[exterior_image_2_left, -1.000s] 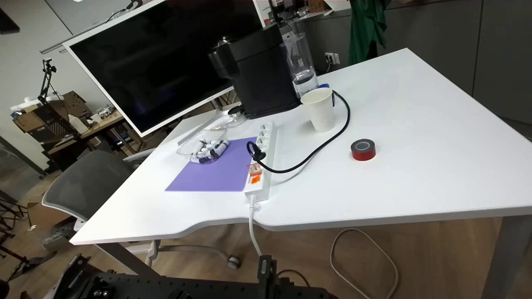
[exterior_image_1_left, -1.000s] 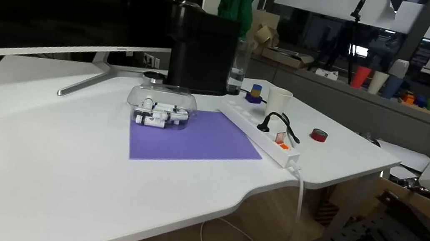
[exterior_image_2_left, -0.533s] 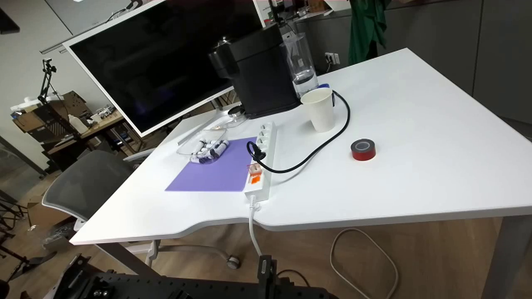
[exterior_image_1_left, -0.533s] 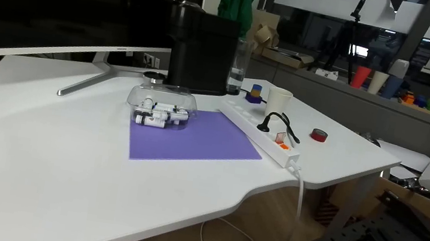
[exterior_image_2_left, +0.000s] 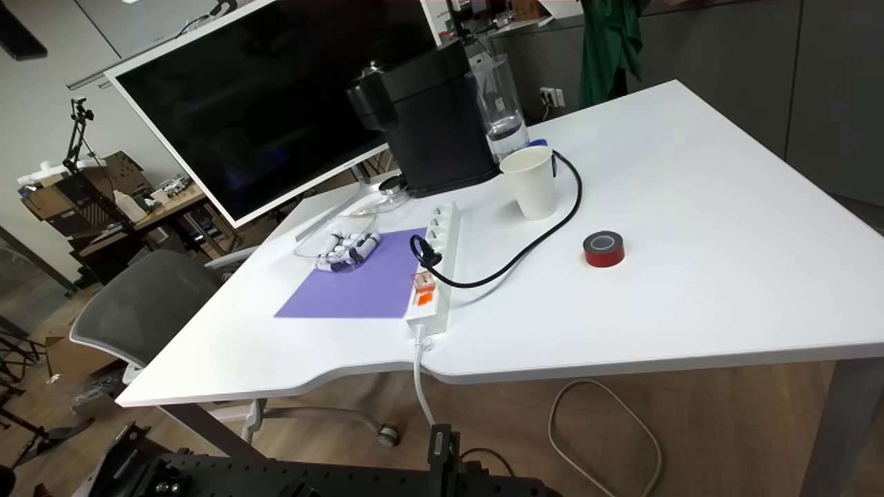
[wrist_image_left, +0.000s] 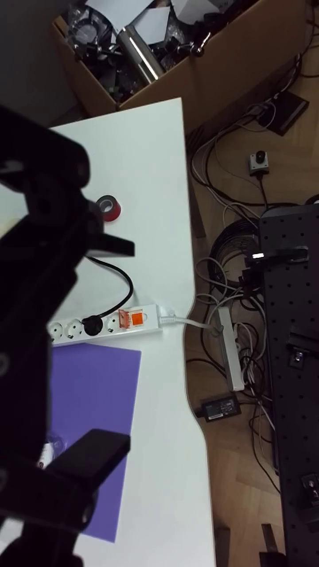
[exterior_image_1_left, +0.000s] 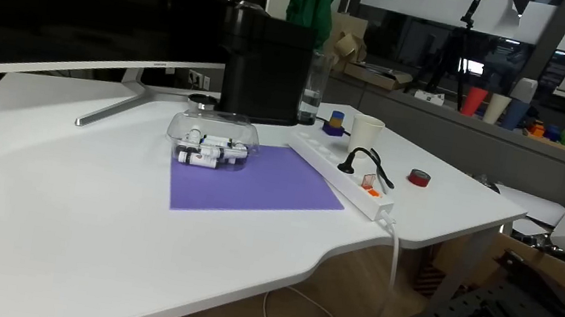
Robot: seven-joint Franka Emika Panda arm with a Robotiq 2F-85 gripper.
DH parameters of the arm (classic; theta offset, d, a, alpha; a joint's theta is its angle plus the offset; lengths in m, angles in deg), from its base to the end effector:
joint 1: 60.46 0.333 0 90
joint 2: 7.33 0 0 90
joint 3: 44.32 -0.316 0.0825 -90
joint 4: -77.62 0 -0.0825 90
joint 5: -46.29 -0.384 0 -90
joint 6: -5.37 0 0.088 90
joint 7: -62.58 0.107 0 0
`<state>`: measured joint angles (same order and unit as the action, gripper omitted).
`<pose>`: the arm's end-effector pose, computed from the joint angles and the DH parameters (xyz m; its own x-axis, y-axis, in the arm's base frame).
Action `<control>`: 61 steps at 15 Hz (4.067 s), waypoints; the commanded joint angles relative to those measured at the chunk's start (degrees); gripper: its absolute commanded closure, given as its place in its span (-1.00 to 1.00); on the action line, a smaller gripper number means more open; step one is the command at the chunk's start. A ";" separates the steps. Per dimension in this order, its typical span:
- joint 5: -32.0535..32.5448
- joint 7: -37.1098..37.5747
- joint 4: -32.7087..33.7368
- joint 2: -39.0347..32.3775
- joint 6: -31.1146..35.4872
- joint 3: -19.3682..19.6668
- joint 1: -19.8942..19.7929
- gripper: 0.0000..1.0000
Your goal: Turn on the extension cable
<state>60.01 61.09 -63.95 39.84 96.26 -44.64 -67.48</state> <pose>0.2901 -0.0589 0.5520 0.9937 -0.0897 -0.0679 -0.0711 -0.9685 0.2388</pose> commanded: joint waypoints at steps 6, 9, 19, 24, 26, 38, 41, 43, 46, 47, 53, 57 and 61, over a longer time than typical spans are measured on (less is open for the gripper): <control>5.52 -1.81 -4.55 -13.42 23.25 8.45 -1.21 -0.33; 3.80 -4.05 -4.58 -19.75 29.11 10.95 -1.97 0.11; -2.38 -13.34 -3.46 -35.50 36.33 14.72 -3.32 1.00; -2.84 -13.24 -4.39 -37.13 37.91 13.90 -3.84 0.98; -3.11 -13.29 -3.68 -38.01 37.90 13.89 -3.86 0.98; -1.87 -24.13 -7.98 -46.81 55.95 13.68 -3.79 1.00; -2.57 -27.89 -6.92 -50.52 57.33 13.29 -4.16 1.00; -2.80 -29.28 -5.90 -53.08 58.69 12.89 -4.41 1.00; -3.54 -28.68 -7.02 -52.64 58.61 12.33 -4.58 0.98; -4.34 -29.14 -6.48 -53.54 58.64 12.03 -4.73 0.98; -1.37 -24.94 -5.98 -56.36 63.66 12.42 -4.42 1.00; -0.82 -21.59 -5.74 -59.22 66.67 12.49 -4.35 1.00; -1.18 -19.57 -5.90 -61.08 68.66 12.34 -4.16 1.00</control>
<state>57.83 38.18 -70.05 -20.22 163.59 -31.99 -71.45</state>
